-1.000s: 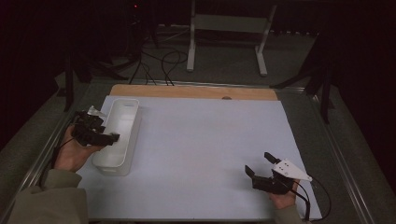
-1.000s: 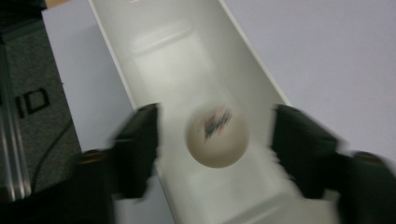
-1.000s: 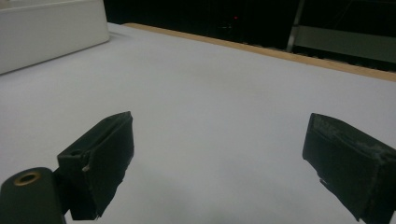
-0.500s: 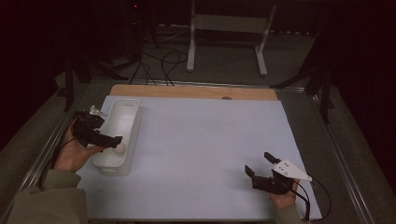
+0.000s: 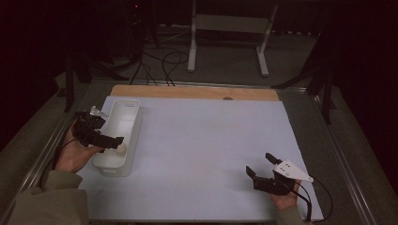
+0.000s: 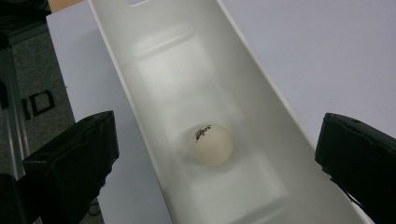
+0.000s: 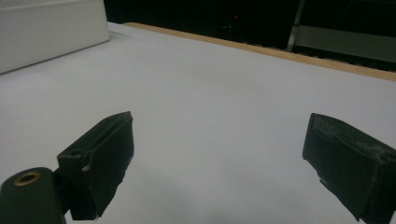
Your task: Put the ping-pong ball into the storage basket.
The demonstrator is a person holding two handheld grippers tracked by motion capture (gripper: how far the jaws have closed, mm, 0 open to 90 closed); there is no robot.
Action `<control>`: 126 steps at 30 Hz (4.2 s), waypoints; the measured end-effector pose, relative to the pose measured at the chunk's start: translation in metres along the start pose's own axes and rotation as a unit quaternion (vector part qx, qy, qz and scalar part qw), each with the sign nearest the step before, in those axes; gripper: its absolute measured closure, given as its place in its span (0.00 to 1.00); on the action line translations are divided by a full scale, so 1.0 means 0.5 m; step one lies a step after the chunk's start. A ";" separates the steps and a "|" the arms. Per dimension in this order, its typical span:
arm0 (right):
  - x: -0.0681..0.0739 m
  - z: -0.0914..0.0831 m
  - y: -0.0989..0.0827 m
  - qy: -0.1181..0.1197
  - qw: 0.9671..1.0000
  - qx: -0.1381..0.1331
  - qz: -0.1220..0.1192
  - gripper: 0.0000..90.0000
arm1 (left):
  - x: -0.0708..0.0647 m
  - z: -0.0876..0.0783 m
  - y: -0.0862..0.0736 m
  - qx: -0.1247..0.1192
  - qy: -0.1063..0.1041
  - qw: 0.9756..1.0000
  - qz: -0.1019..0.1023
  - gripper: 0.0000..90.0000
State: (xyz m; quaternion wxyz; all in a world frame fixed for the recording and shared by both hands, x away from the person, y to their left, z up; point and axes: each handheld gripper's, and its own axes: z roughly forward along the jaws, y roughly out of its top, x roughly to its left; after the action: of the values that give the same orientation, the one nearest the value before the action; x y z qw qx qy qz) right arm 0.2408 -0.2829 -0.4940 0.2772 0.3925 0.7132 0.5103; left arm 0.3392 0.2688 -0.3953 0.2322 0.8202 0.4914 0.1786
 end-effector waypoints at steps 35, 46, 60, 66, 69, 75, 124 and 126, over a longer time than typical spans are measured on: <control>0.000 0.000 0.000 0.000 1.000 -0.001 0.000 0.10 | -0.029 0.003 0.003 -0.020 -0.013 1.000 0.018 0.00; 0.000 0.000 0.000 0.000 1.000 -0.001 0.000 0.10 | -0.041 0.005 0.004 -0.022 -0.017 0.999 0.025 0.00; -0.001 0.000 0.000 0.001 1.000 -0.001 0.000 0.10 | -0.059 0.012 0.005 -0.023 -0.027 0.999 0.033 0.00; 0.000 0.000 0.000 0.000 1.000 0.000 0.001 0.10 | -0.064 0.013 0.005 -0.028 -0.029 0.999 0.033 0.00; 0.000 0.000 0.000 0.001 1.000 -0.001 0.001 0.10 | -0.067 0.015 0.005 -0.026 -0.031 0.999 0.035 0.00; 0.000 0.000 0.000 0.001 1.000 -0.001 0.002 0.10 | -0.073 0.018 0.006 -0.028 -0.034 0.998 0.036 0.00; -0.001 -0.003 0.001 -0.002 1.000 -0.002 0.001 0.10 | -0.116 0.023 -0.020 -0.077 -0.057 0.994 0.052 0.00; 0.000 -0.002 0.001 -0.002 1.000 -0.002 0.001 0.10 | -0.118 0.023 -0.023 -0.083 -0.060 0.993 0.051 0.00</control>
State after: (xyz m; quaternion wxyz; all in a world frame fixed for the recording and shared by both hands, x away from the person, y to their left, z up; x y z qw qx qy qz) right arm 0.2400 -0.2836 -0.4933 0.2787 0.3934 0.7114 0.5113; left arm 0.3099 0.2189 -0.4150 0.3196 0.8314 0.4172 0.1807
